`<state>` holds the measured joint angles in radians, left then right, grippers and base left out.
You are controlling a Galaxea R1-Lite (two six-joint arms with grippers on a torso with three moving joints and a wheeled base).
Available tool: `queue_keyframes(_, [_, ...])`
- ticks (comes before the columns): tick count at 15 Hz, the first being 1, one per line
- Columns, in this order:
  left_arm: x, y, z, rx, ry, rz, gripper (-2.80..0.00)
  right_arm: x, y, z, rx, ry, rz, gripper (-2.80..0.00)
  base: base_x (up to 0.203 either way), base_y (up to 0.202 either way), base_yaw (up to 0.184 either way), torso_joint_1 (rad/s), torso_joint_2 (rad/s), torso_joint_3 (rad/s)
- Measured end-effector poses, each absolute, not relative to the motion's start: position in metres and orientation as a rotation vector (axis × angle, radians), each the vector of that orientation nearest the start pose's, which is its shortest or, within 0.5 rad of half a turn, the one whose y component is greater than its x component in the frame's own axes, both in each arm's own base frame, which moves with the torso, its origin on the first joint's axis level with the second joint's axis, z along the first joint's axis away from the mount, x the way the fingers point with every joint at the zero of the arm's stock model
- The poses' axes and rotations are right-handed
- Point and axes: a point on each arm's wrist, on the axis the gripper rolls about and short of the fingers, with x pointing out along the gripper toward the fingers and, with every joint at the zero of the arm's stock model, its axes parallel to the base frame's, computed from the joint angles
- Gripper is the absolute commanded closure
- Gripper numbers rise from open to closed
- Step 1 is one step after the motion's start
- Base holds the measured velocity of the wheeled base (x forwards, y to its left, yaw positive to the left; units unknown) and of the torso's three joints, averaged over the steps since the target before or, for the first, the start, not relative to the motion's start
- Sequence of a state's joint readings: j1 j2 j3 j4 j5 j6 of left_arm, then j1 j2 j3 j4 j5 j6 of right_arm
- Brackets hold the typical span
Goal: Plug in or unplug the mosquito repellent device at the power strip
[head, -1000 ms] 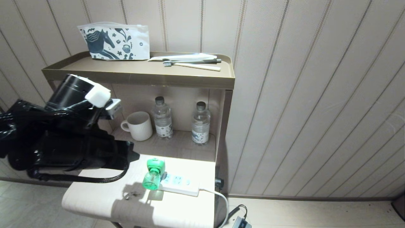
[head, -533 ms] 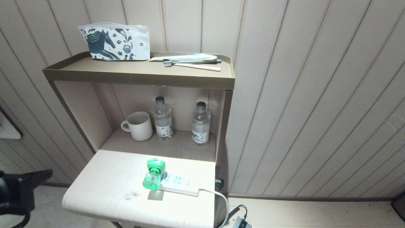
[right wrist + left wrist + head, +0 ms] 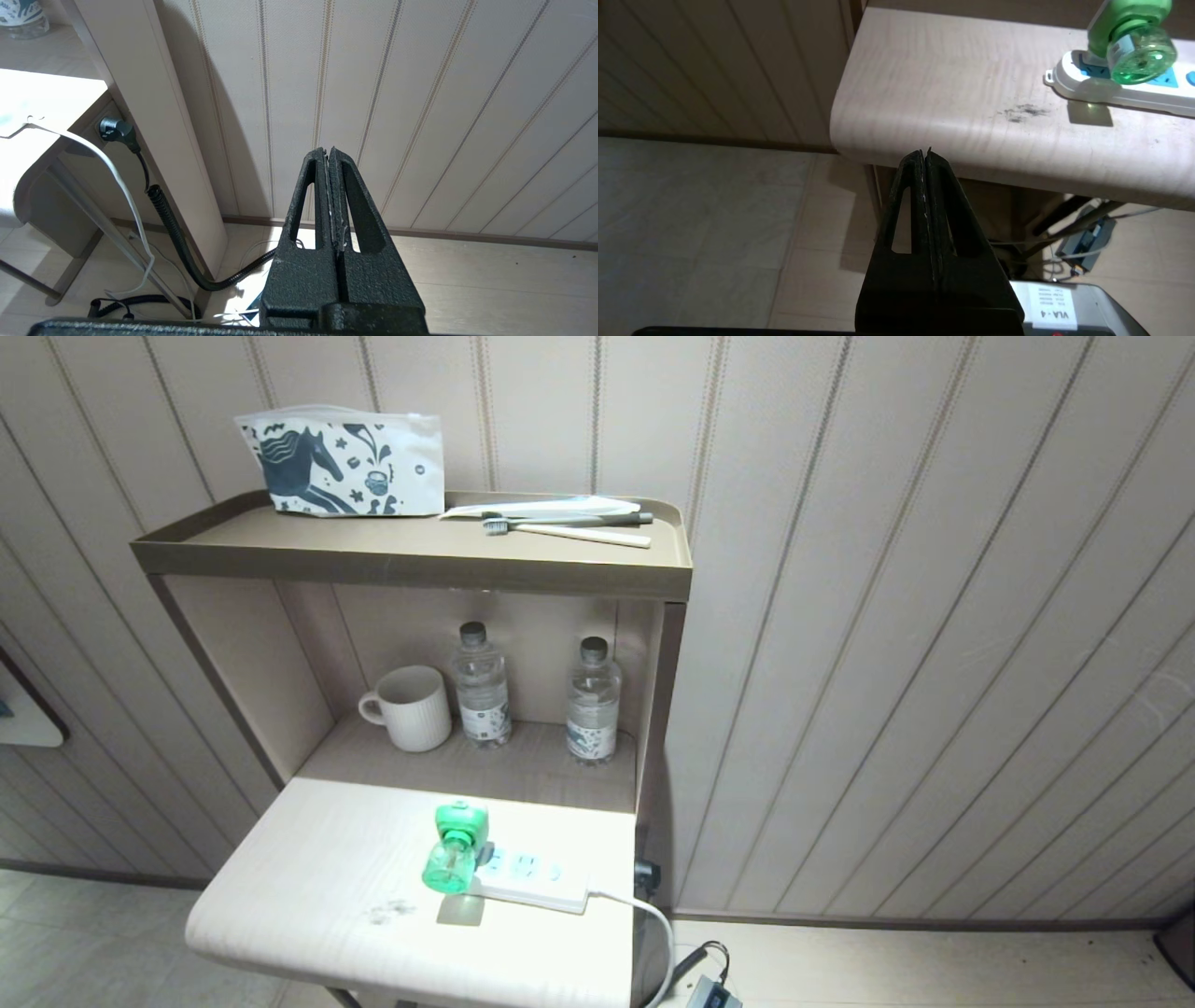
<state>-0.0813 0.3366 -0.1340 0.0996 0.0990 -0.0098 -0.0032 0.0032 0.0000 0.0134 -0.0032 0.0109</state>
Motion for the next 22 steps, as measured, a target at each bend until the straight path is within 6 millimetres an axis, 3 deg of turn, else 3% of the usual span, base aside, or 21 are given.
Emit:
queue_keyframes(5, [-0.020,0.000,0.080,0.054,0.128,-0.012,0.00,-0.023,0.000,0.074,0.011,0.017,-0.006,0.00,0.000,0.000,0.000,0.000,0.00,0.000])
queue_keyframes(8, [-0.022,0.000,0.078,0.039,0.014,-0.005,0.00,-0.023,0.000,0.074,0.011,0.017,-0.006,0.00,0.000,0.000,0.000,0.000,0.00,0.000])
queue_keyframes(12, [-0.023,0.000,0.076,0.087,0.003,-0.010,0.00,-0.023,0.000,0.074,0.011,0.017,-0.006,0.00,0.000,0.000,0.000,0.000,0.00,0.000])
queue_keyframes(16, [-0.023,0.000,0.076,-0.004,-0.008,-0.004,0.00,-0.023,0.000,0.074,0.011,0.017,-0.006,0.00,0.000,0.000,0.000,0.000,0.00,0.000])
queue_keyframes(22, [-0.023,0.000,0.077,-0.007,-0.010,-0.004,0.00,-0.023,0.000,0.074,0.012,0.016,-0.008,0.00,0.000,0.000,0.000,0.000,0.00,0.000])
